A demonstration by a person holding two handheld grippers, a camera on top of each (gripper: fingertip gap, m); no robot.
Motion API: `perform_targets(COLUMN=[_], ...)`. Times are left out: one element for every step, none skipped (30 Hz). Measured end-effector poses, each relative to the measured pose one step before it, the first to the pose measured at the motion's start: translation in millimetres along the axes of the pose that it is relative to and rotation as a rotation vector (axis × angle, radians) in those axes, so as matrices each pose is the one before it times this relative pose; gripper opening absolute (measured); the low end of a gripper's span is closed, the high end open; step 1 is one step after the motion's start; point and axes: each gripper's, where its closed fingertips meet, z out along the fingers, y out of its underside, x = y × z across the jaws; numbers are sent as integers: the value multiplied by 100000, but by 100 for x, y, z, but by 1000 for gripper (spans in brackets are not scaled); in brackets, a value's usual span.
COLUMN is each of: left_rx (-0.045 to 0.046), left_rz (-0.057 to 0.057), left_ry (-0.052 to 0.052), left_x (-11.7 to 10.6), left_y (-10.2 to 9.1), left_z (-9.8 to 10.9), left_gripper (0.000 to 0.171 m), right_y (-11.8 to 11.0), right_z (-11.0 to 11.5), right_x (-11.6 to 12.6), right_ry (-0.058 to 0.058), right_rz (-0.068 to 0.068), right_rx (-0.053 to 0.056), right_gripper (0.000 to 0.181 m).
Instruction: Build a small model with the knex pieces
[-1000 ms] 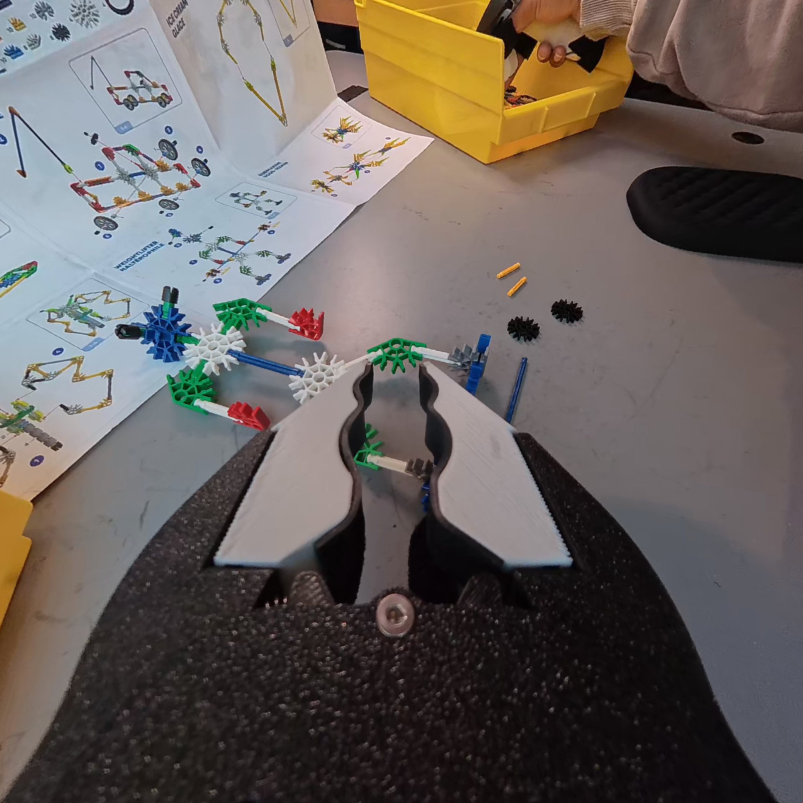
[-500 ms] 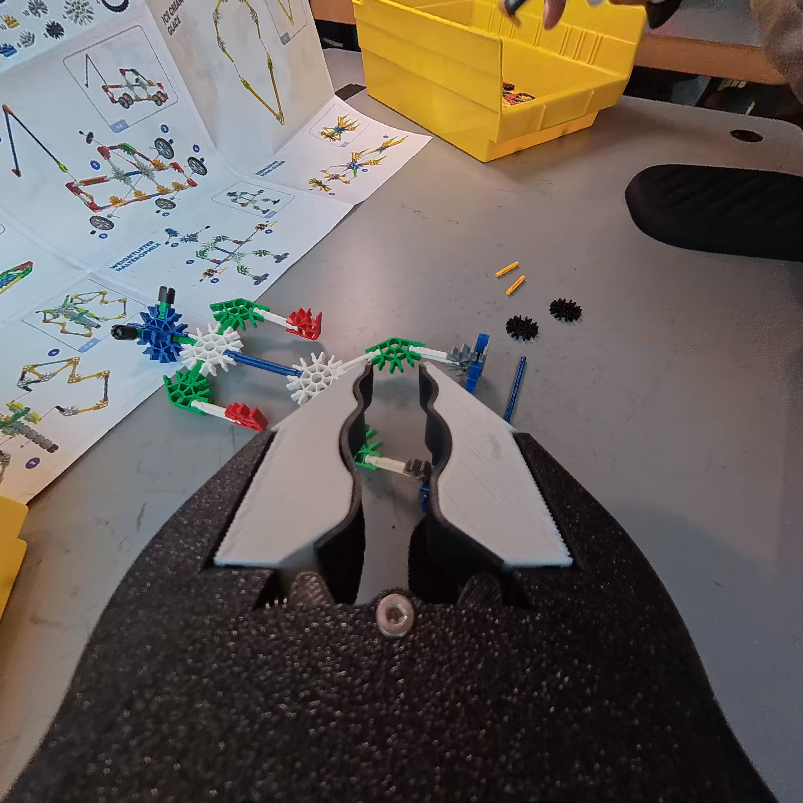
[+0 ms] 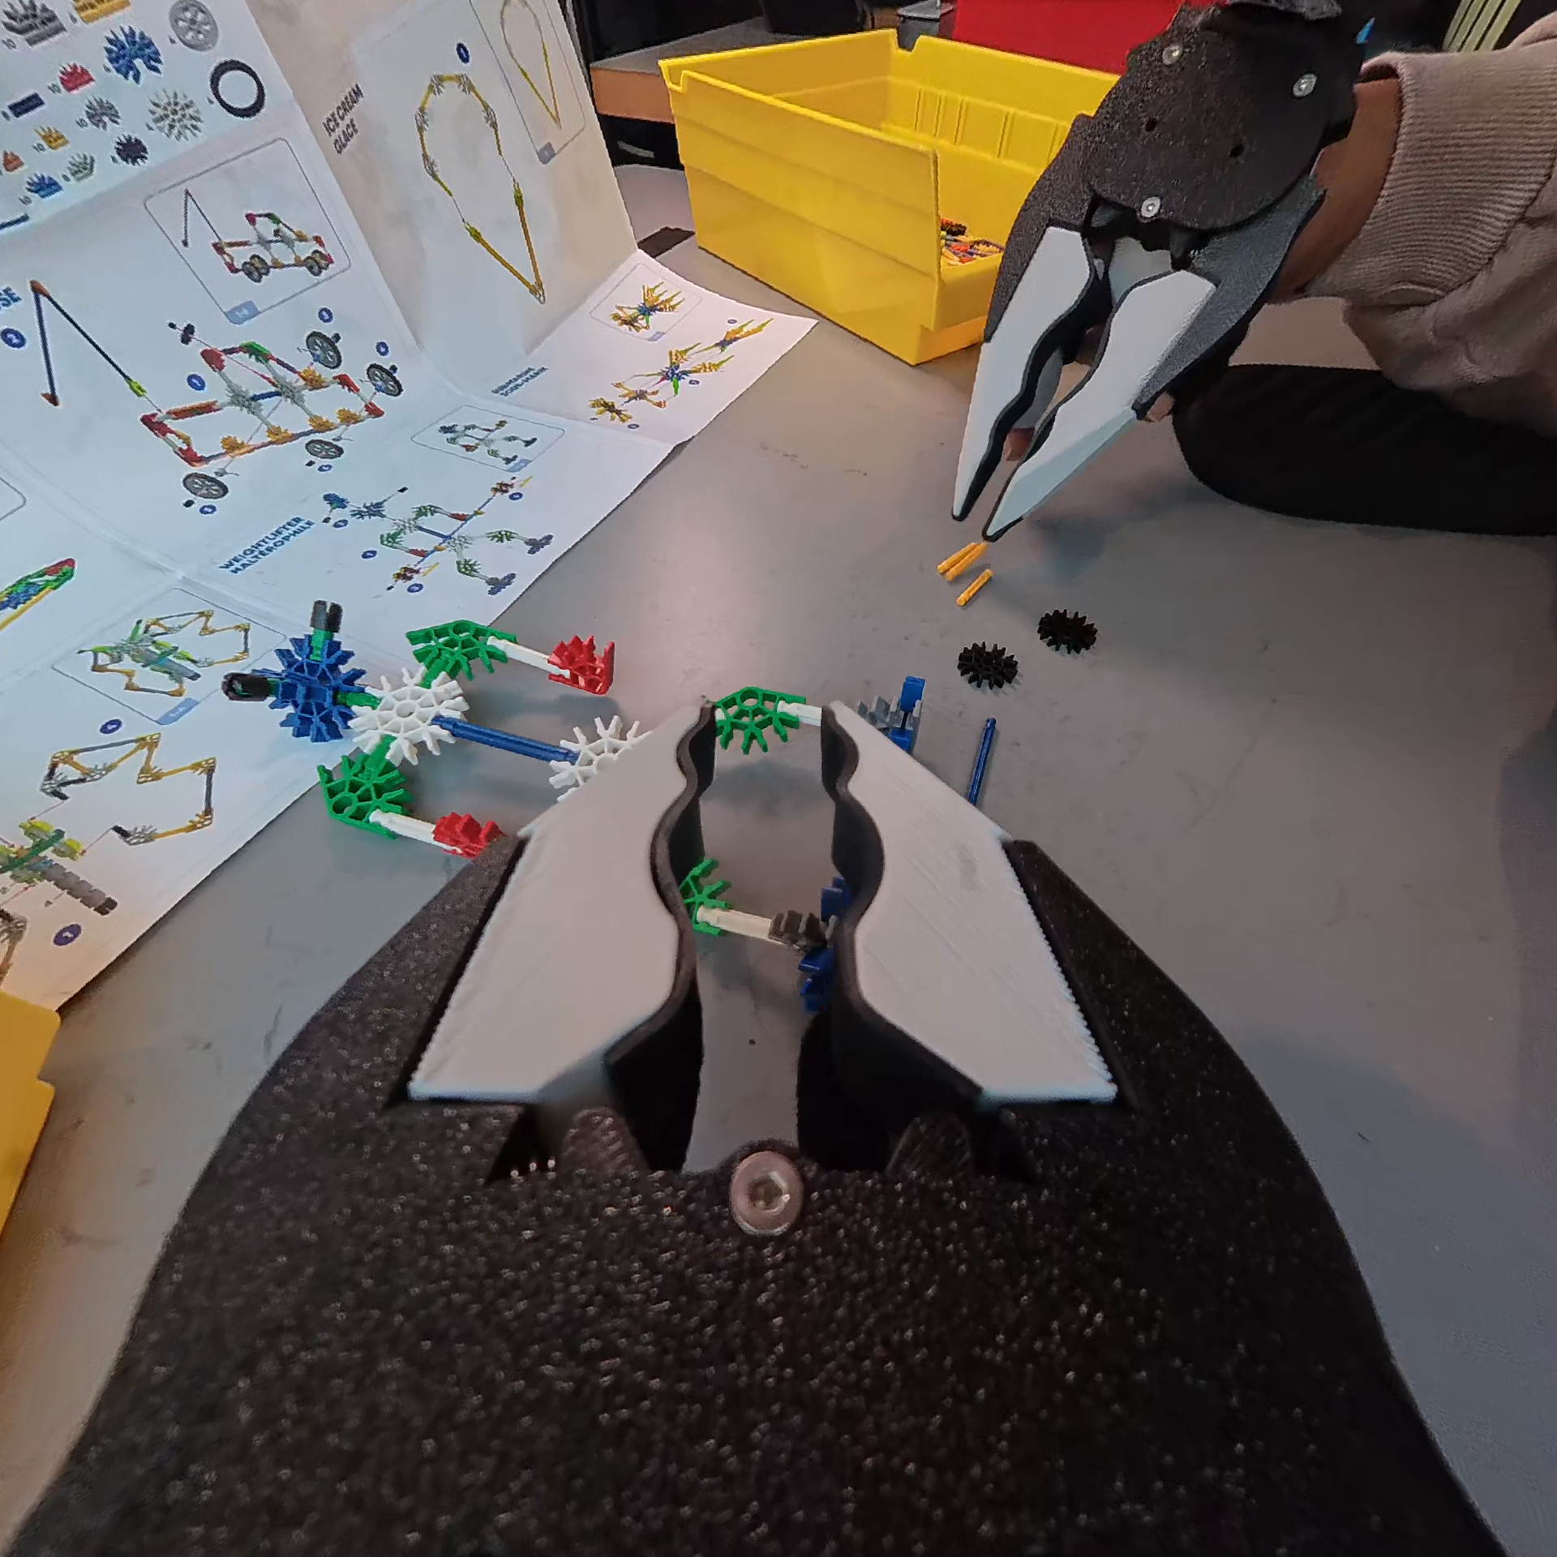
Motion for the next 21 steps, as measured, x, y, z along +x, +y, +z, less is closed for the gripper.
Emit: perform_targets(left_rx=[1148,1228,1319,1353,1148,794,593,684,878,896,545,123,67,247,340,273,300,495,514,339,235], left_rz=[-906,-1134,-1211,-1105,-902,-716,-583,-405,-250,-205,-105,-1,55,144,-27,-264,-329,-324,-439,-530,-384], left_ry=[1245,1632,1766,1462,1116,1007,876,816,890,719,575,442,75,-154,-302,-289,-409,-510,-365,-245,-239], left_x=[163,209,214,181,128,118,119,130,171,153,135,102,46,-7,-50,-92,-142,-168,-161,-111,-93], left_y=[-199,-209,-225,-222,-195,-141,-110,-132,-169,-173,-109,-52,-34,-43,-35,-12,-10,-35,-24,-20,-26], left_z=[-78,-88,-85,-84,-68,-42,-24,-12,-25,-17,-16,0,-1,-19,-31,-35,-32,-38,-21,-21,-15], left_gripper=[25,26,28,29,31,34,36,39,42,45,48,52,56,59,61,63,65,66,67,68,69], right_y=[-637,-966,-1194,-1214,-1186,-1061,-686,12,782,1293,1615,1698,1461,1199,991,745,510,460,466,344,250], right_z=[-1026,-1489,-1893,-2123,-2119,-1841,-1330,-683,3,627,1151,1522,1665,1655,1526,1361,1192,1060,930,773,608], right_x=[696,1246,1989,2743,3348,3597,3643,3529,3362,3090,2654,2004,1383,837,781,761,537,337,325,408,303], right_ry=[2213,4219,7008,9632,11246,11057,9997,8767,7891,7118,5731,3440,1606,14,1034,1829,1115,-10,-85,560,202], right_rz=[1075,1837,2681,4290,5834,6889,6948,5502,3810,2515,2483,3289,3904,3343,3042,1723,1272,1852,2173,1827,1548], right_rx=[3399,5035,5816,5375,4748,4054,1862,-1816,-5510,-7200,-7995,-8048,-6352,-5090,-4296,-3389,-2350,-2383,-2662,-2028,-1594], right_gripper=[14,15,15,15,14,13,13,13,14,17,19,21,22,21,20,19,16,14,13,11,9])
